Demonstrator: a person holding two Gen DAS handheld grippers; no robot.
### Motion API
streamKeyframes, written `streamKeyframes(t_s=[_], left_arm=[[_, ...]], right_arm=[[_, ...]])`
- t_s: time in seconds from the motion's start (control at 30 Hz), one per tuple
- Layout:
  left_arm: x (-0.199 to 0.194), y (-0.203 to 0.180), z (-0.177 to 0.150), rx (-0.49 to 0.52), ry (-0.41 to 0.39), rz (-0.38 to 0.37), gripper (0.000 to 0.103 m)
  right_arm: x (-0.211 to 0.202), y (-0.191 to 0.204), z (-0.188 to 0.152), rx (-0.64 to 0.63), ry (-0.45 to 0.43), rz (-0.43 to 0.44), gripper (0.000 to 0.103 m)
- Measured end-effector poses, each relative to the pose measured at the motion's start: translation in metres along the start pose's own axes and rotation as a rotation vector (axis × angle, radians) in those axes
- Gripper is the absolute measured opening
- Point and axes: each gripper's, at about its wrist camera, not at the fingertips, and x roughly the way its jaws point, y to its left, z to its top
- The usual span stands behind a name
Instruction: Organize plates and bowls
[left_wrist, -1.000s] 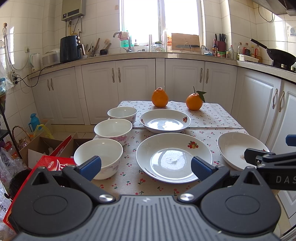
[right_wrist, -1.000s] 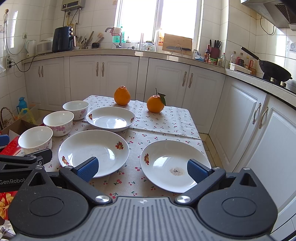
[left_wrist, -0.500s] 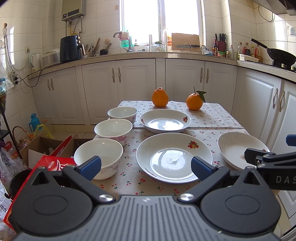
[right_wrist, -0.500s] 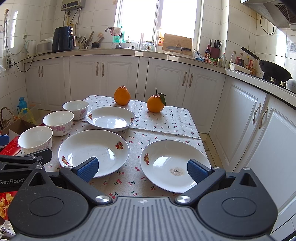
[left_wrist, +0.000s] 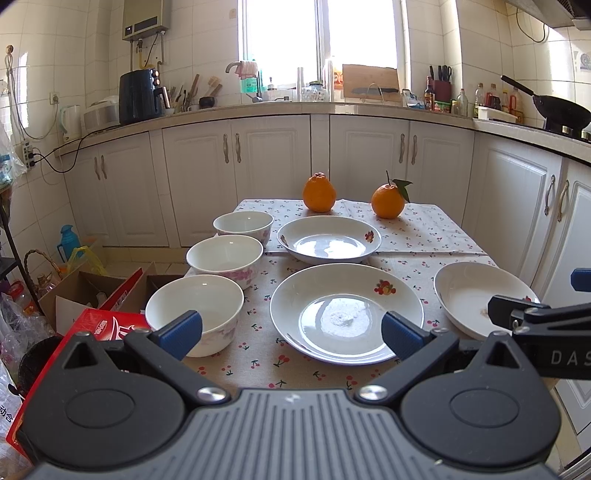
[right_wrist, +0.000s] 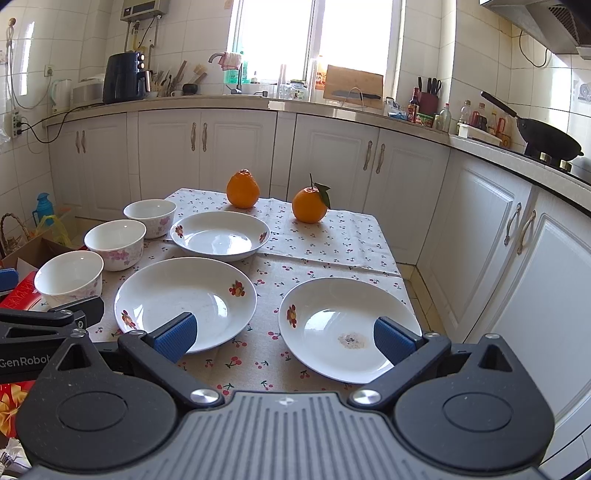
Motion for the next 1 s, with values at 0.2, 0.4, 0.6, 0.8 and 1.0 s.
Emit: streamKeyframes(t_s=[0.2, 0.4, 0.6, 0.8, 1.0], left_arm=[[0.004, -0.001, 0.002, 0.008, 0.005, -0.017, 0.102], [0.013, -0.005, 0.006, 0.032, 0.022, -0.051, 0.102], [0.024, -0.010, 0.012, 0.075, 0.030, -0.062, 0.102], [0.040, -0.017, 0.019, 0.115, 0.055, -0.072, 0.102], [0.059, -0.029, 0.023, 0.153, 0.087, -0.091, 0.102]], right_arm=[[0.000, -0.002, 0.000, 0.000, -0.012, 0.009, 0.103], [0.004, -0.007, 0.002, -0.027, -0.034, 0.022, 0.103], [0.014, -0.025, 0.002, -0.041, -0.035, 0.009, 0.103], [0.034, -0.055, -0.008, -0.050, 0.023, 0.006, 0.103], [0.051, -0.080, -0.028, -0.058, 0.087, -0.002, 0.103]])
